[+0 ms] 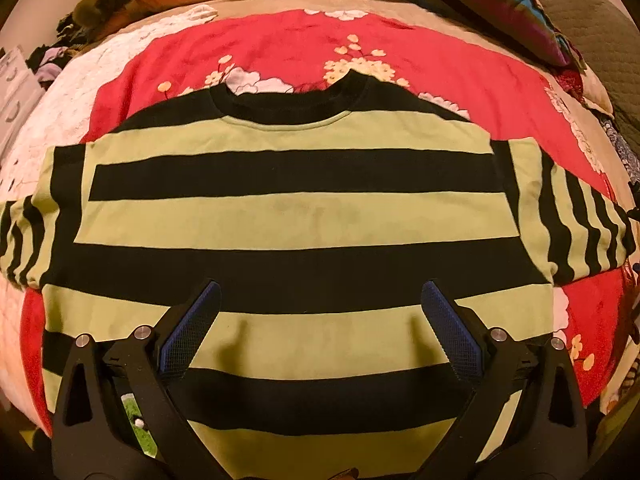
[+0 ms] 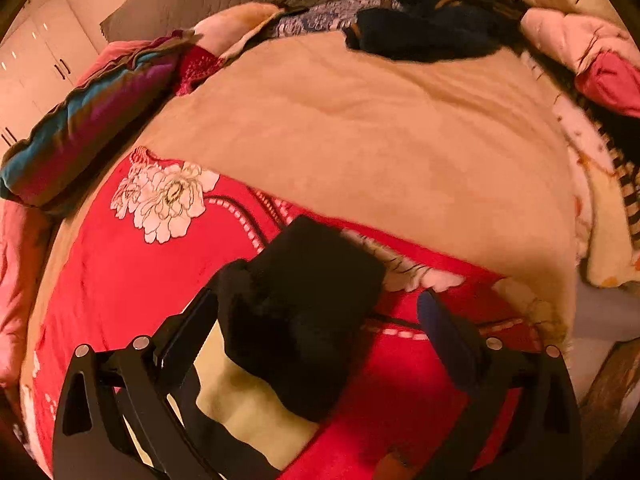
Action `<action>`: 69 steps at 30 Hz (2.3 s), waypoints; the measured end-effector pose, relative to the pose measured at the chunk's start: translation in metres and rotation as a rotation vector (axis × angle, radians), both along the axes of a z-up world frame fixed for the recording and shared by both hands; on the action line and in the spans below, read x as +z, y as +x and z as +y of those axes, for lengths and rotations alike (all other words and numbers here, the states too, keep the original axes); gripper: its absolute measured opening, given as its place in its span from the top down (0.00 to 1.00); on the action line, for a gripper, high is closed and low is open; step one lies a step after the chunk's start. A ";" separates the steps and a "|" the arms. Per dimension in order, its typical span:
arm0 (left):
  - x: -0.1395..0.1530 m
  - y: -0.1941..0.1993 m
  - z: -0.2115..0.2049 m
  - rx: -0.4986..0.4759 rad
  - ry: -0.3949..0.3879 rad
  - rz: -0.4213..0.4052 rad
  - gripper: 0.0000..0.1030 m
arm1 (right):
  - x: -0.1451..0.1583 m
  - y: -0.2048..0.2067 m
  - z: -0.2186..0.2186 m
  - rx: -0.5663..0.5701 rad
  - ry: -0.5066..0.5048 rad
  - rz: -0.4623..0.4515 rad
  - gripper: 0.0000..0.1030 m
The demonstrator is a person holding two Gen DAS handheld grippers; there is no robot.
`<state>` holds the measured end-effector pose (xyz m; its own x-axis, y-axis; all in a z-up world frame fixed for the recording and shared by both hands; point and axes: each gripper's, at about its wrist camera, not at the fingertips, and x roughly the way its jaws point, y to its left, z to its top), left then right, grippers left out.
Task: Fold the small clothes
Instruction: 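Move the right gripper to the black sleeve cuff and grasp it, then carry the held sleeve across the shirt body with the right gripper, release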
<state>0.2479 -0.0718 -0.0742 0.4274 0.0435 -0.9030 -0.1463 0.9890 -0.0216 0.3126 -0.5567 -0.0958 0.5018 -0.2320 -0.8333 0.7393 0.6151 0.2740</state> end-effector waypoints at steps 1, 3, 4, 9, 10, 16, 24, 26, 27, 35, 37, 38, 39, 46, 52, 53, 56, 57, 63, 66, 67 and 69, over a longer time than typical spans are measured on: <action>-0.001 0.000 0.002 0.007 -0.001 0.001 0.09 | -0.005 0.002 -0.001 0.000 0.024 -0.002 0.14; -0.001 -0.001 0.007 0.020 -0.003 0.000 0.09 | -0.012 0.003 -0.003 0.000 0.057 -0.004 0.32; -0.001 -0.001 0.010 0.028 -0.005 -0.001 0.09 | -0.016 0.004 -0.004 0.006 0.087 -0.014 0.37; 0.000 -0.004 0.020 0.056 -0.015 -0.004 0.09 | -0.012 0.004 -0.002 0.054 0.130 -0.084 0.73; 0.001 -0.005 0.021 0.059 -0.018 -0.005 0.09 | -0.007 0.004 0.001 0.071 0.123 -0.099 0.78; 0.005 -0.013 0.034 0.084 -0.035 -0.004 0.09 | 0.035 0.007 0.026 0.228 0.095 -0.247 0.81; 0.018 -0.021 0.072 0.166 -0.042 -0.034 0.09 | 0.083 0.029 0.141 0.633 0.159 -0.386 0.81; 0.020 -0.023 0.083 0.189 -0.048 -0.039 0.09 | 0.097 0.027 0.183 0.753 0.151 -0.409 0.81; 0.021 -0.024 0.087 0.200 -0.051 -0.042 0.09 | 0.102 0.025 0.205 0.812 0.151 -0.420 0.81; 0.022 -0.032 0.124 0.290 -0.053 -0.049 0.09 | 0.089 -0.009 0.376 1.249 0.162 -0.365 0.81; 0.020 -0.033 0.130 0.306 -0.056 -0.045 0.09 | 0.077 -0.018 0.400 1.316 0.137 -0.325 0.78; 0.020 -0.034 0.133 0.314 -0.062 -0.044 0.09 | 0.073 -0.020 0.406 1.339 0.130 -0.310 0.74; 0.019 -0.035 0.136 0.319 -0.067 -0.044 0.09 | 0.070 -0.022 0.412 1.371 0.127 -0.291 0.70; 0.018 -0.037 0.138 0.321 -0.105 -0.049 0.09 | 0.080 -0.010 0.382 1.340 0.216 -0.349 0.42; 0.006 -0.031 0.118 0.267 -0.283 -0.025 0.09 | 0.068 0.013 0.348 1.168 0.124 -0.235 0.38; 0.005 -0.029 0.113 0.259 -0.310 -0.020 0.09 | 0.065 0.016 0.342 1.152 0.121 -0.219 0.38; 0.003 -0.026 0.097 0.233 -0.356 -0.007 0.09 | 0.061 0.018 0.331 1.124 0.157 -0.203 0.38; 0.003 -0.026 0.091 0.220 -0.380 -0.006 0.09 | 0.060 0.018 0.329 1.122 0.166 -0.199 0.38; 0.005 -0.032 0.077 0.191 -0.440 -0.004 0.09 | 0.057 0.017 0.337 1.145 0.145 -0.188 0.38; 0.003 -0.030 0.076 0.181 -0.412 0.001 0.09 | 0.058 0.017 0.339 1.141 0.120 -0.186 0.33; 0.002 -0.029 0.078 0.189 -0.395 0.003 0.09 | 0.059 0.016 0.339 1.140 0.103 -0.185 0.33; -0.004 -0.026 0.081 0.208 -0.379 0.004 0.09 | 0.062 0.015 0.340 1.143 0.066 -0.187 0.33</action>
